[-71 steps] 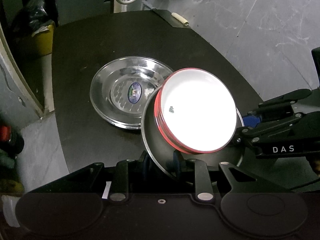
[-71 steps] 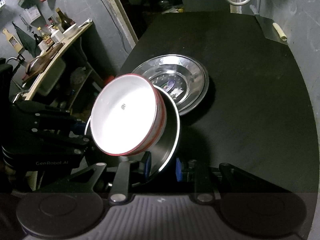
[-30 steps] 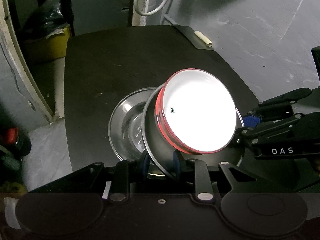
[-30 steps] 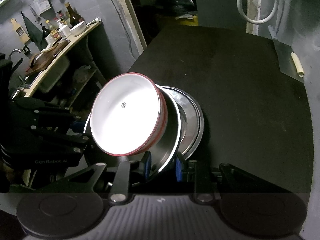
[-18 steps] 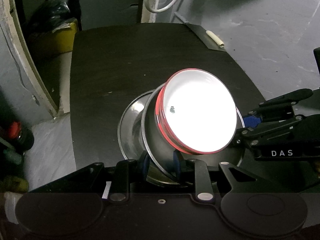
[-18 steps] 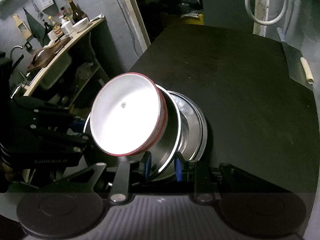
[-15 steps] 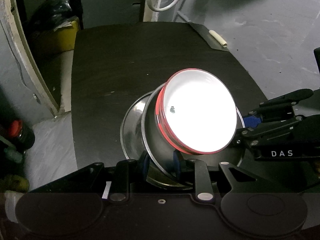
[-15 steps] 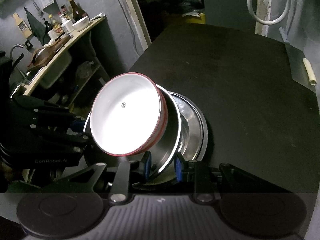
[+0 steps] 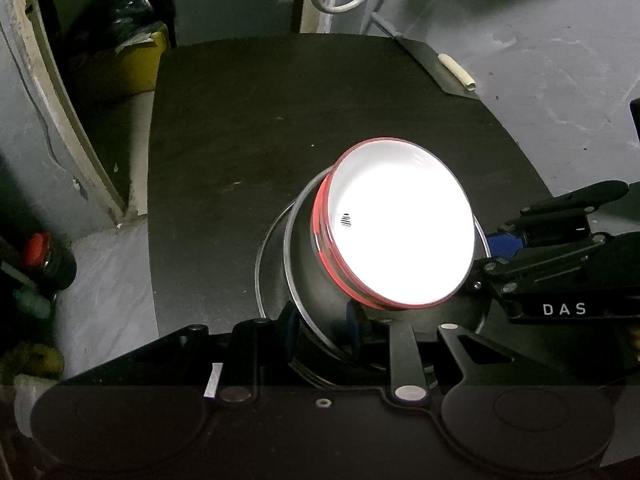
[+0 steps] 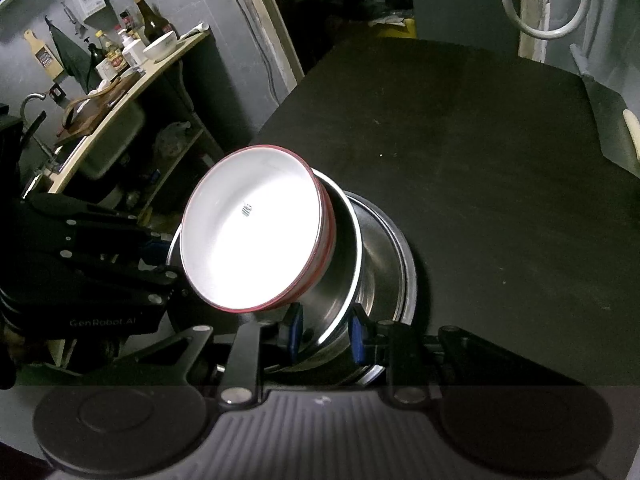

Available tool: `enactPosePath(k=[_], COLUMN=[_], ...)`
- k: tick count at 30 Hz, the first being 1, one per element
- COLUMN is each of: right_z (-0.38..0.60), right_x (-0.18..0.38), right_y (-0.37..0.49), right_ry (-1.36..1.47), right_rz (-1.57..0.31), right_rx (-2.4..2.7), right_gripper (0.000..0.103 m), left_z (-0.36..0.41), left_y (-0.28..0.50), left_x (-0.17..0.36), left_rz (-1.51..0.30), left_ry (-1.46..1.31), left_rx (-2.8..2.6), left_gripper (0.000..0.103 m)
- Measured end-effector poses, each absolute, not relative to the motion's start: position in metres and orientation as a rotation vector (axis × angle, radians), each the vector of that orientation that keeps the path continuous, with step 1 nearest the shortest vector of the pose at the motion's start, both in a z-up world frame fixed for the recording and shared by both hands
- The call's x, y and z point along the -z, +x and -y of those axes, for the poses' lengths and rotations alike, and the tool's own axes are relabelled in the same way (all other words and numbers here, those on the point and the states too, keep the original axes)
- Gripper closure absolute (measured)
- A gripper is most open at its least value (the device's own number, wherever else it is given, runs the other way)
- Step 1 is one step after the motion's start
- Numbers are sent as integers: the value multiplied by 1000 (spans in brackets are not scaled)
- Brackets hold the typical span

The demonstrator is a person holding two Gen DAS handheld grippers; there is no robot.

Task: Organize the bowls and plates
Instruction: 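Carry the bowl stack over the steel plate stack with the left gripper, then lower the bowl stack onto the steel plates and open the left gripper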

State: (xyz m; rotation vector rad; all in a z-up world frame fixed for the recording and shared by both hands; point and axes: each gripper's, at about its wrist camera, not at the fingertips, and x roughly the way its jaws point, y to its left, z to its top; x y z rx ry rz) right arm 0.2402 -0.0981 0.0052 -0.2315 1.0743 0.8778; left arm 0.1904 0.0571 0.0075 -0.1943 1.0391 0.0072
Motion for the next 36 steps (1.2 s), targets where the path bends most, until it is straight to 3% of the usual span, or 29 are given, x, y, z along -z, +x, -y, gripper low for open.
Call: enactPosePath(k=[36], right_z=[98], right_x=[0], right_y=[250], right_ry=[-202], right_rz=[-1088], right_rx=[-855], right_gripper=[75], left_z=[-65], left_y=[197], left_x=[3], left_rz=[-1051], left_ry=[-235], left_rx=[-4], left_gripper=[76])
